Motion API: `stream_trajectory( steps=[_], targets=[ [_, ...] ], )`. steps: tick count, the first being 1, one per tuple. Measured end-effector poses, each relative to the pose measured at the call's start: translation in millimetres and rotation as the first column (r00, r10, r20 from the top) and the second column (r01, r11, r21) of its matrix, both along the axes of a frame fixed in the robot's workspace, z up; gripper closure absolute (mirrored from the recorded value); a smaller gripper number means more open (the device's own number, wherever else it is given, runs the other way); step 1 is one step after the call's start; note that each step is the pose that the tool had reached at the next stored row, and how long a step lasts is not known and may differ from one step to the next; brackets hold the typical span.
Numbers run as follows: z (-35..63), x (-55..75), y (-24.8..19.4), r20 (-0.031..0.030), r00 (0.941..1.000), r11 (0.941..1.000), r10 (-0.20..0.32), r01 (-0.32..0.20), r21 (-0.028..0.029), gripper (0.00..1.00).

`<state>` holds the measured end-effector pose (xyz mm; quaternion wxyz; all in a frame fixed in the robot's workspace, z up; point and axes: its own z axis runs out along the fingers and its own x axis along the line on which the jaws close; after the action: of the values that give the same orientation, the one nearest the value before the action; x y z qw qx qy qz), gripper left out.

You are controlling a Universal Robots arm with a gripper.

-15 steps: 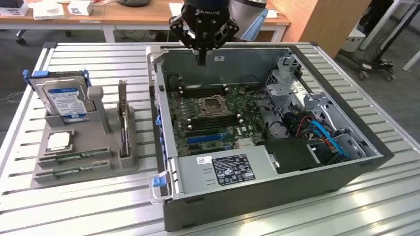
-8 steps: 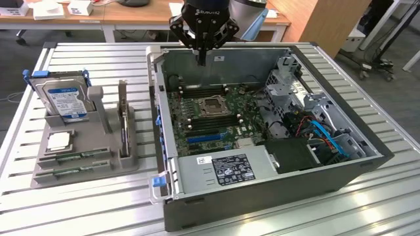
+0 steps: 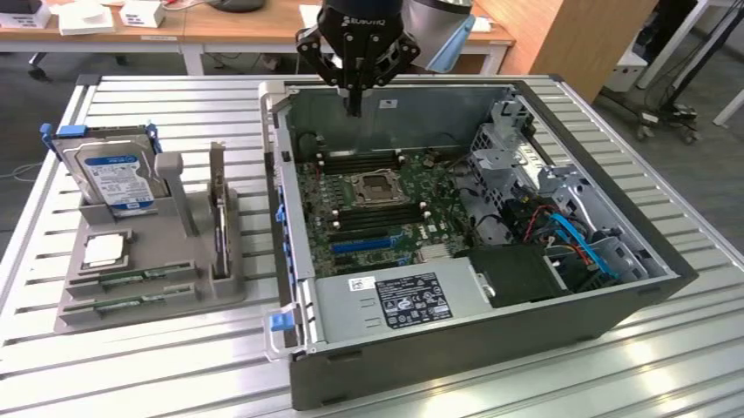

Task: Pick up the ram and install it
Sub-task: 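Reach for the ram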

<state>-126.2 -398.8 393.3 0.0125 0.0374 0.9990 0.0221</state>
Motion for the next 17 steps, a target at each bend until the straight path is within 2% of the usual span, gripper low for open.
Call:
stream_trajectory(
  steps=[17],
  targets=[
    [-0.2,-27.7,0.0,0.0,1.0,1.0,0.0,0.0,0.0,0.91]
  ],
)
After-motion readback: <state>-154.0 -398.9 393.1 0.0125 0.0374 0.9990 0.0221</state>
